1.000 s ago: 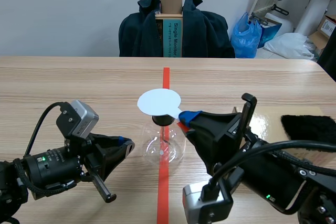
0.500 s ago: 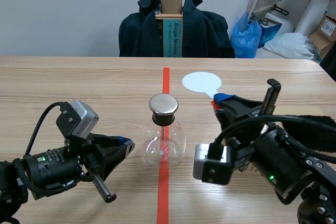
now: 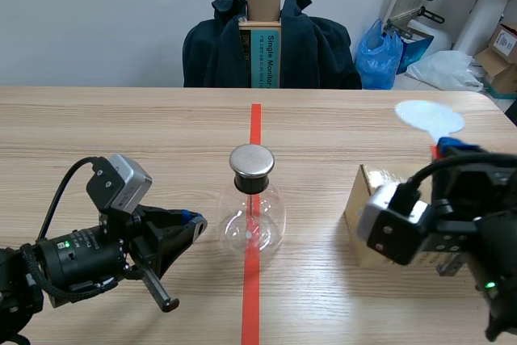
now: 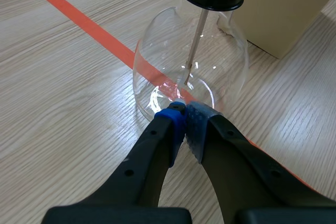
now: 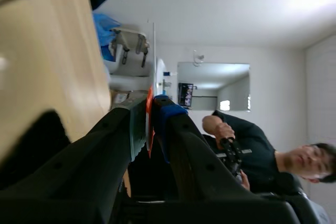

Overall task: Do the electroscope experiment.
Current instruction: 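Move the plate toward and away from the electroscope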

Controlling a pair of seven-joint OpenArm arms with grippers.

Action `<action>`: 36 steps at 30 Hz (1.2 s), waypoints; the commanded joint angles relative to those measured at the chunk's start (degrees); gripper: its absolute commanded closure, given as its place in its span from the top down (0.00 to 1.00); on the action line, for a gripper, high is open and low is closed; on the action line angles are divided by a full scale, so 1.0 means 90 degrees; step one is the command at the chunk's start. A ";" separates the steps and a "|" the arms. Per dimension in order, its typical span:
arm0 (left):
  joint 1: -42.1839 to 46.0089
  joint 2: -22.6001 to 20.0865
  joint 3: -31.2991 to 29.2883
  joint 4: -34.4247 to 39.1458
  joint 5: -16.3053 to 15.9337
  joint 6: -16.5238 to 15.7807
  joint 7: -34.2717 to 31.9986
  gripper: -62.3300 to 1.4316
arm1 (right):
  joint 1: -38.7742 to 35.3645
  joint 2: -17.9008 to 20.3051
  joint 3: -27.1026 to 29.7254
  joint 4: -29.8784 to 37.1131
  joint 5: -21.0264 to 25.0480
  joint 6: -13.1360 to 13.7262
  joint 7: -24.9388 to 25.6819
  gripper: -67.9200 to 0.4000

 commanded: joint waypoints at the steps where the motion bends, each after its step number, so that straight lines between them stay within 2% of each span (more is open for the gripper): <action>1: -0.0036 0.0032 -0.0005 0.0109 -0.0041 0.0005 -0.0095 0.06 | -0.0206 0.0051 0.0238 0.0464 0.0087 -0.0199 -0.0010 0.02; 4: -0.0036 0.0032 -0.0005 0.0109 -0.0041 0.0005 -0.0097 0.06 | -0.0593 0.0051 0.0617 0.1086 0.0202 -0.0418 0.0012 0.02; 9: -0.0036 0.0032 -0.0005 0.0109 -0.0041 0.0005 -0.0097 0.06 | -0.1001 0.0053 0.1314 0.1897 0.0750 -0.0651 0.0221 0.02; 15: -0.0034 0.0032 -0.0005 0.0109 -0.0041 0.0005 -0.0095 0.06 | -0.1100 0.0053 0.2174 0.2497 0.1656 -0.0648 0.0515 0.02; 20: -0.0034 0.0032 -0.0005 0.0109 -0.0041 0.0005 -0.0095 0.06 | -0.1100 0.0053 0.2783 0.2569 0.2273 -0.0648 0.0899 0.02; 28: -0.0019 0.0032 -0.0005 0.0109 -0.0041 0.0005 -0.0095 0.06 | -0.1100 0.0053 0.3682 0.2567 0.3553 -0.0619 0.1192 0.02; 36: 0.0080 -0.0153 -0.0039 0.0202 -0.0049 -0.0044 -0.0095 0.06 | -0.1098 0.0051 0.4114 0.2130 0.3762 -0.0554 0.1141 0.02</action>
